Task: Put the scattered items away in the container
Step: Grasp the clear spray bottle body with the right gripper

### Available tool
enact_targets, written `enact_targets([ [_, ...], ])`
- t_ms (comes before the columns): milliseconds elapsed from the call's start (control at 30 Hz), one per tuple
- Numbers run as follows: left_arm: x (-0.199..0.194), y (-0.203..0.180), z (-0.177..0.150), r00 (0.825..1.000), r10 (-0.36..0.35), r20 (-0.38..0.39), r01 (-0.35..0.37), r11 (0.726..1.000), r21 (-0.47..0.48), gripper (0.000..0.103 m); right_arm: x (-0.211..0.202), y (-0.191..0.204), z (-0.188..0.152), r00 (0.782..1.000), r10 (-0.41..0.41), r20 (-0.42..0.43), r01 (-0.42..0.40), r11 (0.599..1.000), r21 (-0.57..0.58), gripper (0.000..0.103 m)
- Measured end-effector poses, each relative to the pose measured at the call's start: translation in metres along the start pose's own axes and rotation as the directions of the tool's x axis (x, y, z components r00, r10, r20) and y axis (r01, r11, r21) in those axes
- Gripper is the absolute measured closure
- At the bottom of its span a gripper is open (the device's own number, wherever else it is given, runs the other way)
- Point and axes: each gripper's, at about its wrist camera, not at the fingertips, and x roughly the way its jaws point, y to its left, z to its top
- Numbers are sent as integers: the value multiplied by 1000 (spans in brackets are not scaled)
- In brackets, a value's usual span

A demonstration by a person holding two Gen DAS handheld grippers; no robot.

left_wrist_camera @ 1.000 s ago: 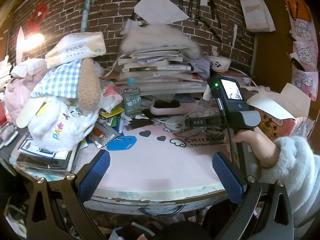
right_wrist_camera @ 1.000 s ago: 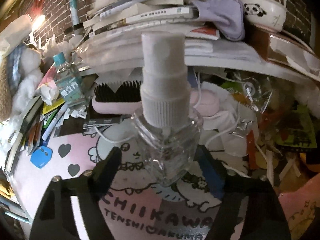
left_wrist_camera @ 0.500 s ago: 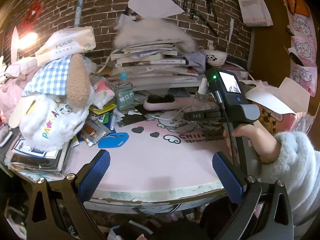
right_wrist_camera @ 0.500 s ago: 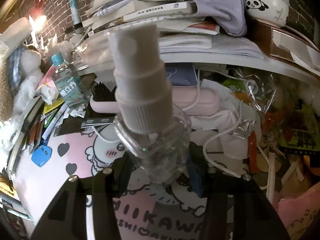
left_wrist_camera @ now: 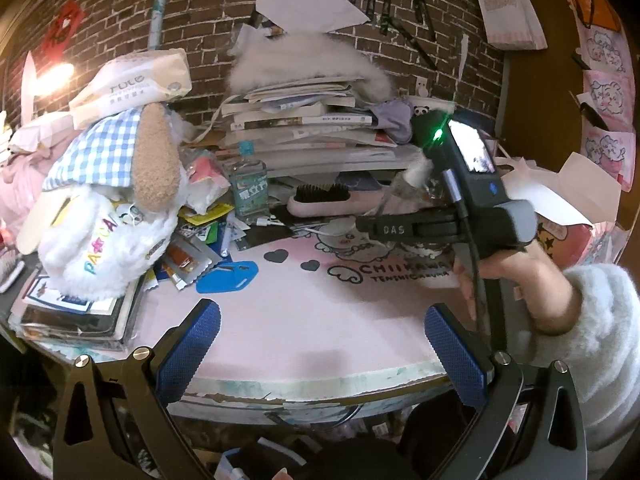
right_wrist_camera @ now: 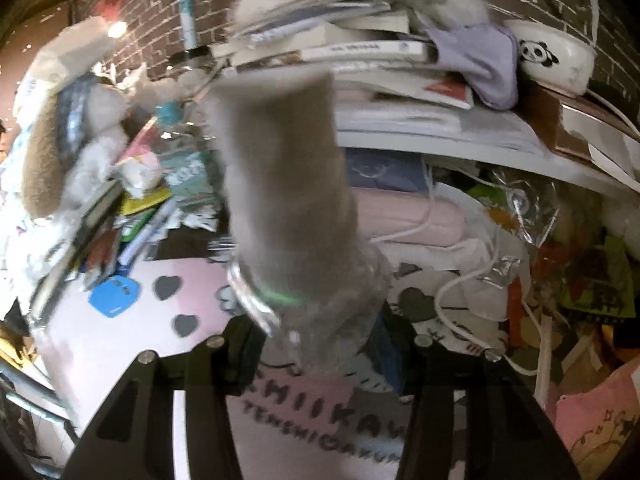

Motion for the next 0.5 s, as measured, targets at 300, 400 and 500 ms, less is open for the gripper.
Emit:
enact_targets([
  [300,-6,4,-6,1000,8,-6,-8,1000,-22,1,-23,36,8,1000,-1,26,3,997,-83,59],
  [400,-7,3,-5,1000,8,-7,-9,1000,-14,1,-22,32,1,999,30,11,-29,998,-61,59],
  [500,-7,3,-6,1000,9,-7,-9,1000,-21,1,-22,31,-3,999,33,-3,-33,997,-64,59],
])
